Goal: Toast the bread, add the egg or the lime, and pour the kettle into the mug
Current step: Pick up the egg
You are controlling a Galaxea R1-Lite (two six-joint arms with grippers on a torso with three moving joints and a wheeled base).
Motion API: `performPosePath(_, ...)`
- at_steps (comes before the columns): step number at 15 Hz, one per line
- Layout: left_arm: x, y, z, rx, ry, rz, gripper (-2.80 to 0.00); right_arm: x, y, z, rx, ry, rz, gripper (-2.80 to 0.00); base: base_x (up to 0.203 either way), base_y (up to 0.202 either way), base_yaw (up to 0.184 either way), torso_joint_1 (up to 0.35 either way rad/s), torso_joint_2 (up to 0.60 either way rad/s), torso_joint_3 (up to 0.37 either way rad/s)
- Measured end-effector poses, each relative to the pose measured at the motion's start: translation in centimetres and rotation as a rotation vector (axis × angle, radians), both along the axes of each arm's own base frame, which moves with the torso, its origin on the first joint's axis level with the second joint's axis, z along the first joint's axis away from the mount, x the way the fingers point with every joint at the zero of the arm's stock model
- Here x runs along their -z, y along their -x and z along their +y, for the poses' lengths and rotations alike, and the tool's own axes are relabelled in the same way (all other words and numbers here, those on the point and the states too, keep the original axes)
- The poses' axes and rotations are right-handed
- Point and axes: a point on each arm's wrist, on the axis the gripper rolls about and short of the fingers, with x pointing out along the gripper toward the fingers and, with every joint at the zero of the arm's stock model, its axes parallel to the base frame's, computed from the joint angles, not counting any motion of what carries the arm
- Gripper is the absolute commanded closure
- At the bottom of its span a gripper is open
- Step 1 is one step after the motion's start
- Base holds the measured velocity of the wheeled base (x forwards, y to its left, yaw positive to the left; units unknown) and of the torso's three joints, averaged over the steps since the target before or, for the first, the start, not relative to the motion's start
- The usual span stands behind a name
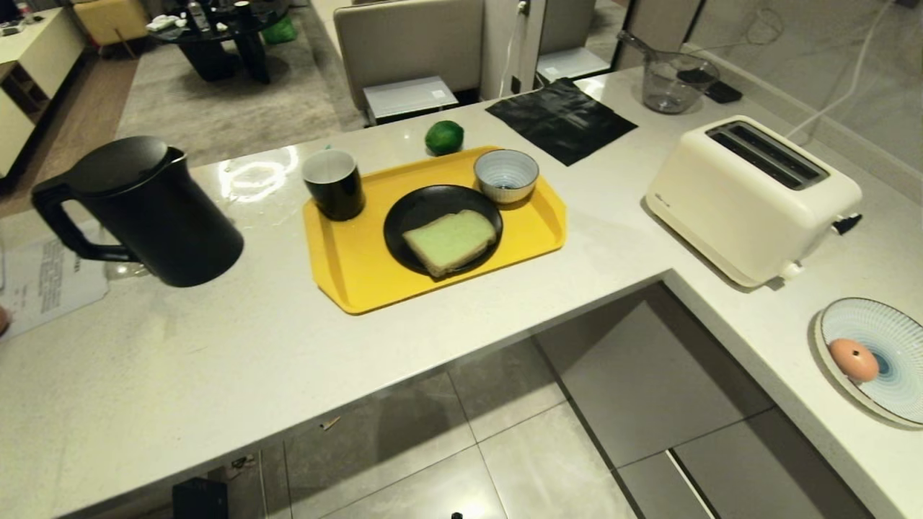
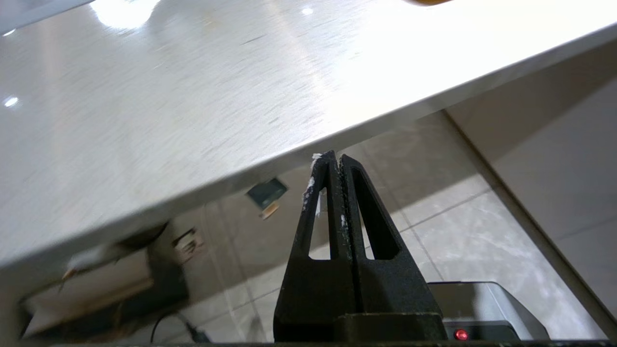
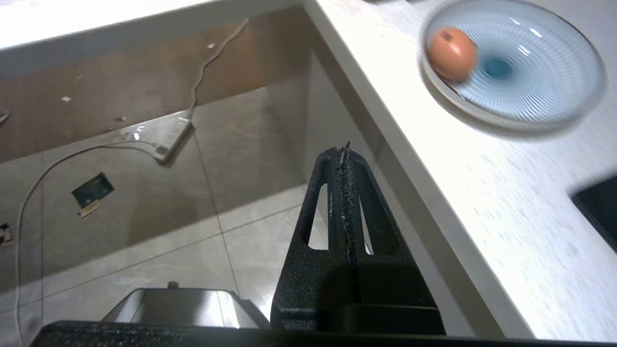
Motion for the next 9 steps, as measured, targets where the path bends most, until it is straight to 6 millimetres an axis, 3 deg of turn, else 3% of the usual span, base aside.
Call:
performPosePath(7, 0.0, 0.0, 0.0, 0.0, 0.0, 0.0, 0.0, 0.0, 0.0, 0.0, -0.001, 0.0, 0.0, 0.0, 0.002, 0.009, -0.169, 0.003, 0.0, 0.004)
performPosePath(9, -0.01, 0.0, 0.0, 0.0, 0.0, -0.001, 0.0, 0.0, 0.0, 0.0, 0.0, 0.0, 0.0, 0.0, 0.0, 0.002, -0.097, 0.002, 0.0, 0.003)
